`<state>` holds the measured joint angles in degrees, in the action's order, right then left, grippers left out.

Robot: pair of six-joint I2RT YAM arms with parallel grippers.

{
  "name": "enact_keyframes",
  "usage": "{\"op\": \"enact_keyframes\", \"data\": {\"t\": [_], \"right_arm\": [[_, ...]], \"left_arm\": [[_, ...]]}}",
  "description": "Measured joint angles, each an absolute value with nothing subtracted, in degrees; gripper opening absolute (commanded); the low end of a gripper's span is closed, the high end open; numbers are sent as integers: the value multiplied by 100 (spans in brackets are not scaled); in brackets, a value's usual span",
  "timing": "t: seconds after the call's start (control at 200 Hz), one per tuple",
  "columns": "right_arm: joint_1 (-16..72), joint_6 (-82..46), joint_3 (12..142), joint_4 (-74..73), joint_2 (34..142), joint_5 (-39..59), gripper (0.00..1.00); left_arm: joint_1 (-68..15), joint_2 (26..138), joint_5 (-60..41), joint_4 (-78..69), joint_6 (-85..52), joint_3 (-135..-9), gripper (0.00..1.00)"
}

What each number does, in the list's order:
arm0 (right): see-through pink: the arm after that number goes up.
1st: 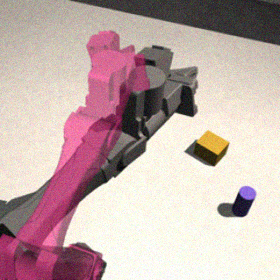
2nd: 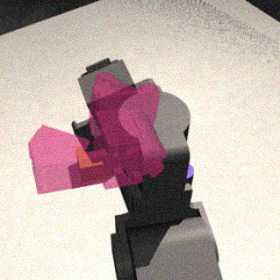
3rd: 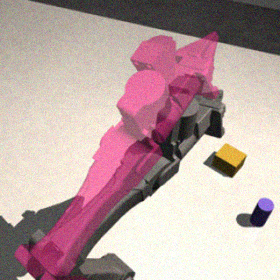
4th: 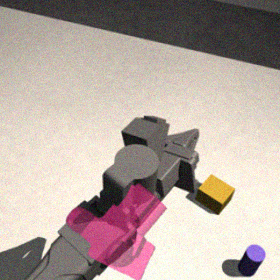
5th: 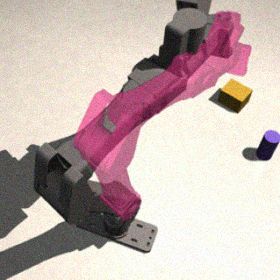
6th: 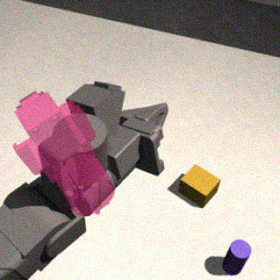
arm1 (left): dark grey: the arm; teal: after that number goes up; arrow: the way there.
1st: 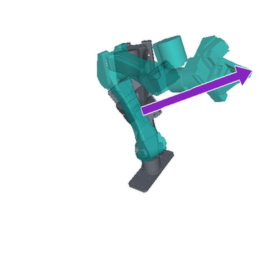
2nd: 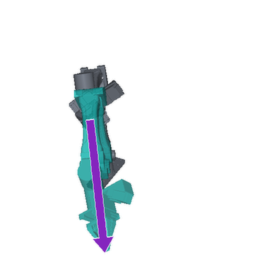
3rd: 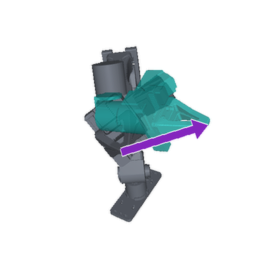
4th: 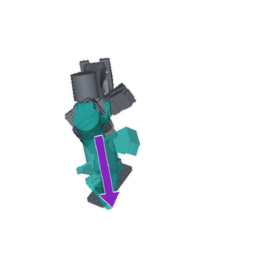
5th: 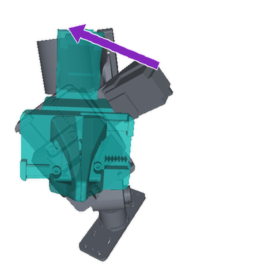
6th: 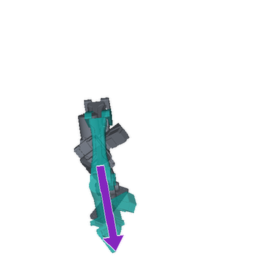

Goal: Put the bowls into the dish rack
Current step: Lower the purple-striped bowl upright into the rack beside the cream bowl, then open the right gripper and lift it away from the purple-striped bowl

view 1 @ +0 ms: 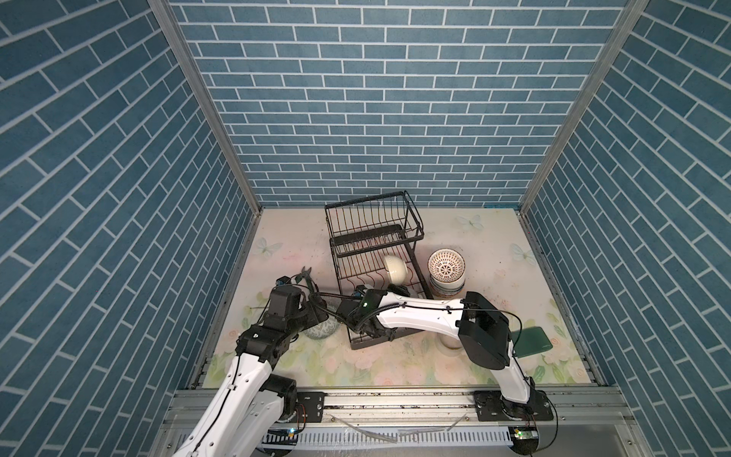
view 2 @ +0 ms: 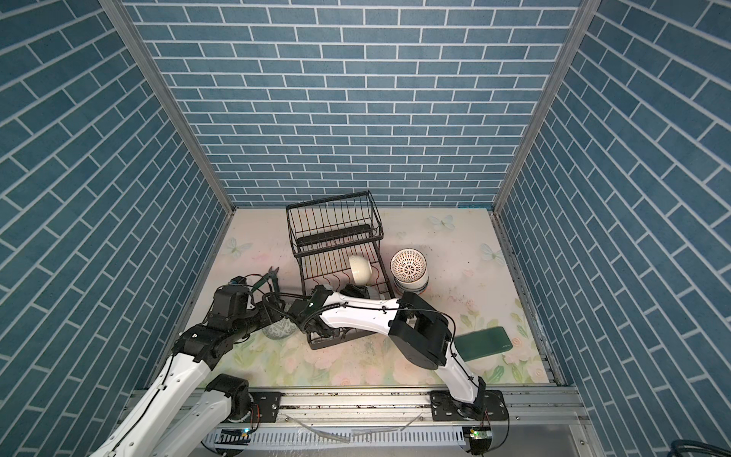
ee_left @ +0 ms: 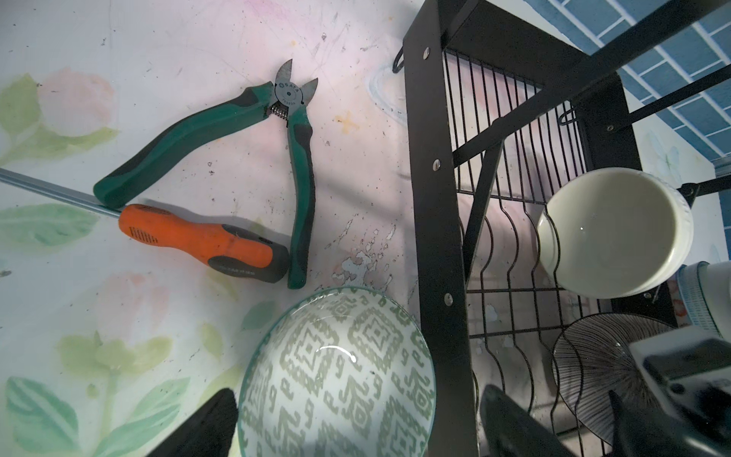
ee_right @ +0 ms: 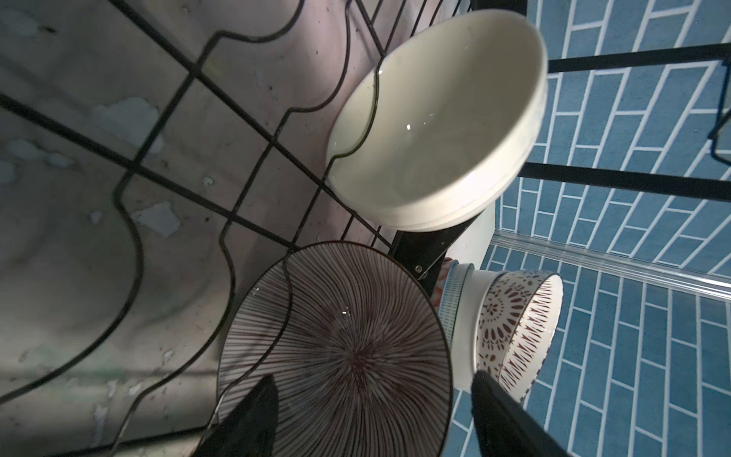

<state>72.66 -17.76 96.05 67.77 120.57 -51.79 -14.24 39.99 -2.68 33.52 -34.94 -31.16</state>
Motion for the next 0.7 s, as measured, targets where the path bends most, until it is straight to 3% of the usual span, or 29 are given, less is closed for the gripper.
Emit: {"op": "enact_keyframes", "data": {"t": [0.355,0.7], "right_arm": [[7089,-1826,9596,6630,11559,-5107,84],[6709,-1962,9177,5811,10468,-4180,82]], "left_arm": [[-1424,4003,-370,3214,-3492,-3138,99],[-1424,4003,-499,3181,-3492,-3138,99]]}}
